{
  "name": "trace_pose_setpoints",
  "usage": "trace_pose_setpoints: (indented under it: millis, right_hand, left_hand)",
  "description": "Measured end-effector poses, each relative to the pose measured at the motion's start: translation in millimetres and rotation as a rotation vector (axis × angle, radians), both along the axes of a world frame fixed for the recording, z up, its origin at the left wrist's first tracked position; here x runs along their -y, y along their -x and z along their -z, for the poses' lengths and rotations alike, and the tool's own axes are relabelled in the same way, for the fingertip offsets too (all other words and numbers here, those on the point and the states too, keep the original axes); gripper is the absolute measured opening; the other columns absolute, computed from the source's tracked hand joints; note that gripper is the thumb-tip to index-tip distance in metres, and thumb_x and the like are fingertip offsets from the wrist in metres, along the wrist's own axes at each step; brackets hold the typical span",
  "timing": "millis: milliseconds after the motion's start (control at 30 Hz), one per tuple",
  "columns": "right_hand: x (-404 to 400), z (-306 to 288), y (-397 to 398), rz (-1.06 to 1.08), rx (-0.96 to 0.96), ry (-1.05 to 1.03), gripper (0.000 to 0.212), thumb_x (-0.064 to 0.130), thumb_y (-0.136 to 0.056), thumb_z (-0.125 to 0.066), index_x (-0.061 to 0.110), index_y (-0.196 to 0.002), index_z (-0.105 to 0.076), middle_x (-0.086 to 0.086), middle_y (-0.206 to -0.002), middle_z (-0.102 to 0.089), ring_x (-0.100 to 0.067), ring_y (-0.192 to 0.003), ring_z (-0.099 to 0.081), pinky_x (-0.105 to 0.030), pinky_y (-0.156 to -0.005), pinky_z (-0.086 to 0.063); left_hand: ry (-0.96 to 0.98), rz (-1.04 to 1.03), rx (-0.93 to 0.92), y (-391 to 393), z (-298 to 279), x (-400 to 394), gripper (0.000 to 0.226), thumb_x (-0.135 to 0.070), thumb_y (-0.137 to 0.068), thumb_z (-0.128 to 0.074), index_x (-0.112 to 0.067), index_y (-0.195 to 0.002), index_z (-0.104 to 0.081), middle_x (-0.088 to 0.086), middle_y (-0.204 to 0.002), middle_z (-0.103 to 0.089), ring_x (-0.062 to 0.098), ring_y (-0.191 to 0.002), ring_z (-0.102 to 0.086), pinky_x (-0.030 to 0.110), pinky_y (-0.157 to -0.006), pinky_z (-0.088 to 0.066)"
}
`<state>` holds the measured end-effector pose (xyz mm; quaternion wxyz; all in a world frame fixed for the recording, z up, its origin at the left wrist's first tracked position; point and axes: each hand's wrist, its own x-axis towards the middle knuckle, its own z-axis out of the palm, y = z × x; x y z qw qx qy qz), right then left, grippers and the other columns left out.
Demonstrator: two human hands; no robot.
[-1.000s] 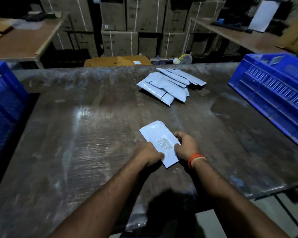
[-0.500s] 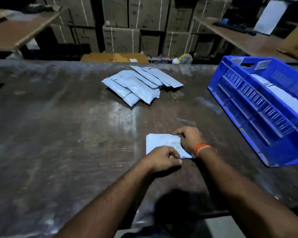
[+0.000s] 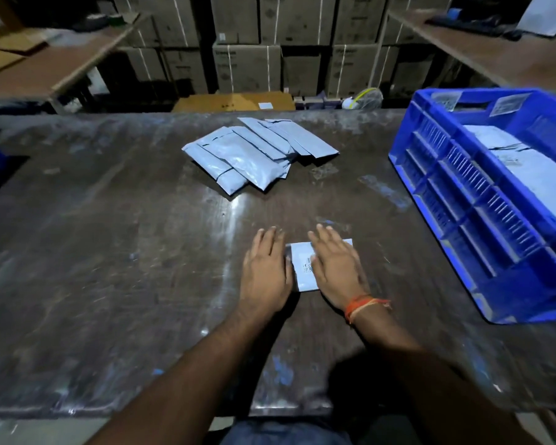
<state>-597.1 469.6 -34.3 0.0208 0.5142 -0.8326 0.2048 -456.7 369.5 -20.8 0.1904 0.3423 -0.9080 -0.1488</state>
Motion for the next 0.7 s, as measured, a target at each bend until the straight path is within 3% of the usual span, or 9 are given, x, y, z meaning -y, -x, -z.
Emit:
trace_pose_setpoints:
  millis: [100,200,700]
  right_hand:
    - [-6.5,8.3,-5.1,-0.018,-0.030,-0.159,0.068,0.046,-0.095,-0.007,0.025,-0.157,-0.027,0.002,-0.165,-0.017,-0.016,-0.153,-0.010,-0.040,-0.121,-0.019]
    - [-15.1,14.6,-5.3,-0.008,-0.026,-0.235,0.073,0.052,-0.093,0.001,0.027,-0.158,-0.020,0.003,-0.167,-0.008,-0.016,-0.154,-0.004,-0.040,-0.122,-0.013]
    - [-27.2,16.8,-3.2,0.149,0.038,-0.255,0.068,0.058,-0.095,-0.009,0.034,-0.157,-0.019,0.006,-0.166,-0.012,-0.016,-0.153,-0.005,-0.046,-0.120,-0.016]
  left_hand:
    - [-0.034,0.076,0.117,-0.5,15.1,-4.6,0.060,-0.036,-0.100,-0.026,-0.016,-0.157,-0.029,0.006,-0.167,-0.017,0.032,-0.155,-0.007,0.047,-0.123,-0.021]
    - [-0.016,0.115,0.227,-3.0,27.2,-7.6,0.058,-0.041,-0.104,-0.022,-0.022,-0.160,-0.020,0.004,-0.168,-0.010,0.032,-0.155,-0.002,0.051,-0.122,-0.019]
    - [0.039,0.099,0.350,-9.3,33.8,1.1,0.060,-0.051,-0.102,-0.015,-0.032,-0.160,-0.013,0.000,-0.169,-0.002,0.032,-0.154,0.001,0.052,-0.123,-0.010]
